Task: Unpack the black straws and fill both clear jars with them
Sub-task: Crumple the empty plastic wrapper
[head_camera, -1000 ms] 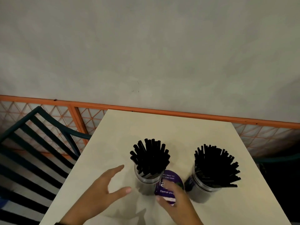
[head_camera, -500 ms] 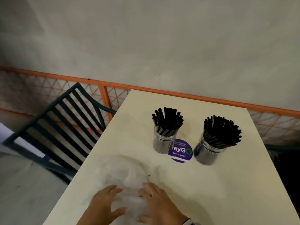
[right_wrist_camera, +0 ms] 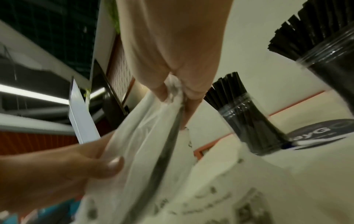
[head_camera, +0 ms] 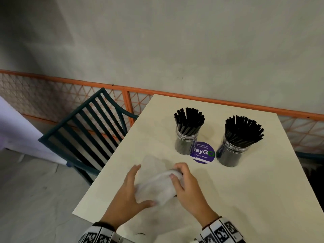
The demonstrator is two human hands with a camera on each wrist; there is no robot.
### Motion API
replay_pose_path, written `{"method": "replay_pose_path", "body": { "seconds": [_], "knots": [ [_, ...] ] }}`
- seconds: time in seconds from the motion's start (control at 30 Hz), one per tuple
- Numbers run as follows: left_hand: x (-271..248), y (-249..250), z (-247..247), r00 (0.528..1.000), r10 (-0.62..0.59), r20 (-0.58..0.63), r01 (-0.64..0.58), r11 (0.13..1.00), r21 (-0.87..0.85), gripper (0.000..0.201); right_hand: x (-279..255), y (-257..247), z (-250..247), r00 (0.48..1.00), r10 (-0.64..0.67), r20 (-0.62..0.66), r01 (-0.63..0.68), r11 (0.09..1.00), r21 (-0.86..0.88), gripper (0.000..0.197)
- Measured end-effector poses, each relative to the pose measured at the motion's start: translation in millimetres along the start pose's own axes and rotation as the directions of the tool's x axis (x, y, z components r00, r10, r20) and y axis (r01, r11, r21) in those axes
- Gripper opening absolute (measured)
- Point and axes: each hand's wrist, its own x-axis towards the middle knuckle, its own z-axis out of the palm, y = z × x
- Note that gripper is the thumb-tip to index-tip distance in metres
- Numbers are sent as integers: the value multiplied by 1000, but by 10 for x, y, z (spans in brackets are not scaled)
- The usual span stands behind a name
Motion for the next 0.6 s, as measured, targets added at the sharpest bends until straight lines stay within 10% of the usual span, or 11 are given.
{"method": "replay_pose_path", "body": {
  "seconds": [0.1,0.23,0.33,0.43,0.6],
  "knots": [
    [12,212,-15,994,102,-27,-104,992,-69,120,-75,-289,31,998,-40,58,21,957,289,30],
    [-66,331,0,979,175,-106,-192,965,-180,48,-171,-490,29,996,-49,74,12,899,437,28],
    [-160,343,-13,980,99,-172,-143,952,-269,34,-302,-472,27,987,-158,-11,158,979,133,25],
    [-170,372,-121,987,-91,-132,2,831,-556,28,-424,-420,144,932,-268,243,323,920,-223,43],
    [-201,567,-321,973,-91,213,230,492,-840,52,-372,-421,385,978,-162,132,179,976,-123,61]
  ]
}}
